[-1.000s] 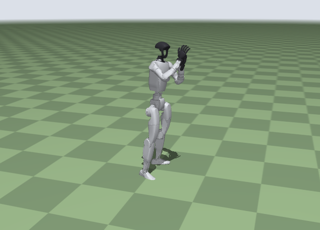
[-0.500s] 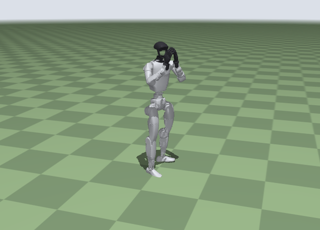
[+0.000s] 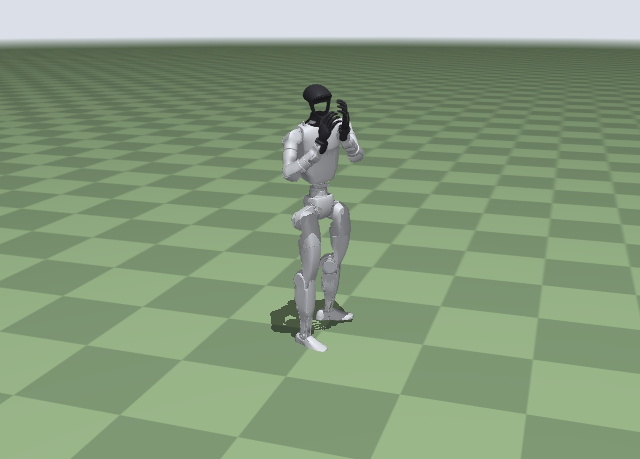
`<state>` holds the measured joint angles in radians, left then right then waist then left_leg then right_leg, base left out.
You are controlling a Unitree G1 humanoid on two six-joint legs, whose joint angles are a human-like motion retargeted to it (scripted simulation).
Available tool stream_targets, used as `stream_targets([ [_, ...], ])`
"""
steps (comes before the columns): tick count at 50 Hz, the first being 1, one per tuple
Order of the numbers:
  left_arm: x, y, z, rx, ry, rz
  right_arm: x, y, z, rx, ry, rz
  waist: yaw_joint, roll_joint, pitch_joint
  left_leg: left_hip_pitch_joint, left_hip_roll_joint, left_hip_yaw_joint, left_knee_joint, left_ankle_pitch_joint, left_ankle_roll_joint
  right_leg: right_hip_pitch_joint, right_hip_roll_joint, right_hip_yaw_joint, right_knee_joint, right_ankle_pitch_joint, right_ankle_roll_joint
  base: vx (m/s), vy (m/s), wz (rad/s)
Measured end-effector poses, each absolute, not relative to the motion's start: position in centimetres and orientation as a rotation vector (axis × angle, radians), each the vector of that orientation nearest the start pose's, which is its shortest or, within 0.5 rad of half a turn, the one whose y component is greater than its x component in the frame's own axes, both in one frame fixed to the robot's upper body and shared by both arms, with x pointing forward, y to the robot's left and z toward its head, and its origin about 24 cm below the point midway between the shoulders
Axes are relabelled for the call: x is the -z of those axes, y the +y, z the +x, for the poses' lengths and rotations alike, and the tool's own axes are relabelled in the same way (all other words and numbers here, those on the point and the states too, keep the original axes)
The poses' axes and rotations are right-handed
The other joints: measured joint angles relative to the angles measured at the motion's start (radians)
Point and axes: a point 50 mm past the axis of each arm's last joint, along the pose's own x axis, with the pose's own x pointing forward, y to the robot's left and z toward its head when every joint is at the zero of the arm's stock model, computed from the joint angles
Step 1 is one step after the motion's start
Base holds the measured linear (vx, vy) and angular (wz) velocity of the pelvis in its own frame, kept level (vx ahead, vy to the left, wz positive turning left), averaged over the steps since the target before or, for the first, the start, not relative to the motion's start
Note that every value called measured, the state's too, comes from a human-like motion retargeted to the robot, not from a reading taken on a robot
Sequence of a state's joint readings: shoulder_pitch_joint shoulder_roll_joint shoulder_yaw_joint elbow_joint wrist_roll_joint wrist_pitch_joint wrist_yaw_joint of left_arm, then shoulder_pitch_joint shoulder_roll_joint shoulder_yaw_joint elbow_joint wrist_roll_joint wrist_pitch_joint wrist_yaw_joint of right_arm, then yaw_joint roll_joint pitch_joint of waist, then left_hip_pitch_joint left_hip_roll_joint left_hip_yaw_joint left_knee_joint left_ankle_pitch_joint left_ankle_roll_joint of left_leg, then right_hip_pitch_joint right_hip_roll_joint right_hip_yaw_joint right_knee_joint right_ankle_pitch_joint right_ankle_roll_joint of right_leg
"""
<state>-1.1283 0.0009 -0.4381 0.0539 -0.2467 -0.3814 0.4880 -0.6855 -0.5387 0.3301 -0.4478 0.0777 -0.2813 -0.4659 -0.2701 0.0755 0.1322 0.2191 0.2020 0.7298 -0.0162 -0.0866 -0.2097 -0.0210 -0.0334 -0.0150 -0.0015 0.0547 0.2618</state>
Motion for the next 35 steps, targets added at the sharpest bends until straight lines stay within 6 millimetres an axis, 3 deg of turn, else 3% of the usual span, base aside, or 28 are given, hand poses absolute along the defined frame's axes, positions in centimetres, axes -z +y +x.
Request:
stream_targets([
  [3,-34.7,1.1,25.9,0.348,-1.194,-0.481,-30.8,-10.0,21.8,-0.2,-1.386,-0.173,-0.016,0.02,-0.003,0.011,-0.009,0.009,-0.011,-0.003,0.007,-0.007,-0.006,0.014,0.019,-0.012,0.0,0.04,0.06,-0.12],
  [6,-32.7,2.8,25.0,0.377,-1.198,-0.502,-32.9,-10.5,21.7,-0.094,-1.477,-0.182,-0.016,0.026,0.001,0.025,-0.012,0.03,-0.014,-0.007,0.017,-0.012,-0.002,0.035,0.029,-0.014,0.0,0.02,-0.01,-0.35],
  [11,-30.3,2.1,22.1,0.564,-1.235,-0.405,-35.4,-12.0,23.1,0.117,-1.516,-0.151,0.004,0.0,0.004,0.028,0.007,0.048,0.002,-0.006,0.017,-0.006,0.023,0.045,0.012,0.003,0.0,0.0,-0.11,-0.21],
  [15,-32.4,0.4,21.5,0.572,-1.311,-0.381,-34.2,-12.8,24.3,0.153,-1.432,-0.099,0.022,-0.024,-0.001,0.017,0.021,0.033,0.017,-0.004,0.014,0.004,0.032,0.027,-0.008,0.015,0.0,-0.01,-0.07,0.15],
  [20,-37.5,-1.7,22.6,0.475,-1.334,-0.417,-30.8,-11.4,22.7,-0.062,-1.358,-0.107,0.04,-0.021,-0.017,0.007,0.018,0.006,0.011,-0.004,0.014,0.006,0.02,0.005,-0.002,0.004,0.0,0.01,0.05,0.27],
  [23,-38.2,-2.1,23.1,0.436,-1.329,-0.411,-30.9,-10.6,22.0,-0.128,-1.383,-0.148,0.045,-0.01,-0.029,0.012,0.009,0.005,0.001,-0.007,0.016,0.001,0.011,0.007,0.013,-0.007,0.0,0.03,0.09,0.06],
  [25,-37.3,-1.7,23.2,0.444,-1.328,-0.401,-31.9,-10.7,22.0,-0.088,-1.428,-0.158,0.05,-0.006,-0.033,0.018,0.004,0.011,-0.003,-0.01,0.02,-0.002,0.008,0.015,0.022,-0.013,0.0,0.03,0.06,-0.13],
  [31,-31.7,0.2,21.9,0.594,-1.272,-0.374,-35.9,-11.7,23.2,0.091,-1.509,-0.098,0.074,-0.028,-0.026,0.032,0.009,0.026,0.012,-0.02,0.023,0.01,0.014,0.029,0.017,-0.007,0.0,0.01,0.01,-0.1],
  [33,-31.3,0.0,21.6,0.619,-1.26,-0.386,-36.0,-11.7,23.5,0.107,-1.503,-0.082,0.082,-0.038,-0.027,0.03,0.013,0.018,0.02,-0.023,0.023,0.019,0.014,0.021,0.009,-0.003,0.0,0.0,0.0,0.12],
  [35,-32.1,-0.7,21.4,0.632,-1.253,-0.439,-35.4,-11.4,23.5,0.092,-1.484,-0.06,0.087,-0.047,-0.032,0.023,0.014,0.001,0.027,-0.026,0.024,0.027,0.008,0.006,0.003,-0.003,0.0,0.01,0.04,0.41],
])
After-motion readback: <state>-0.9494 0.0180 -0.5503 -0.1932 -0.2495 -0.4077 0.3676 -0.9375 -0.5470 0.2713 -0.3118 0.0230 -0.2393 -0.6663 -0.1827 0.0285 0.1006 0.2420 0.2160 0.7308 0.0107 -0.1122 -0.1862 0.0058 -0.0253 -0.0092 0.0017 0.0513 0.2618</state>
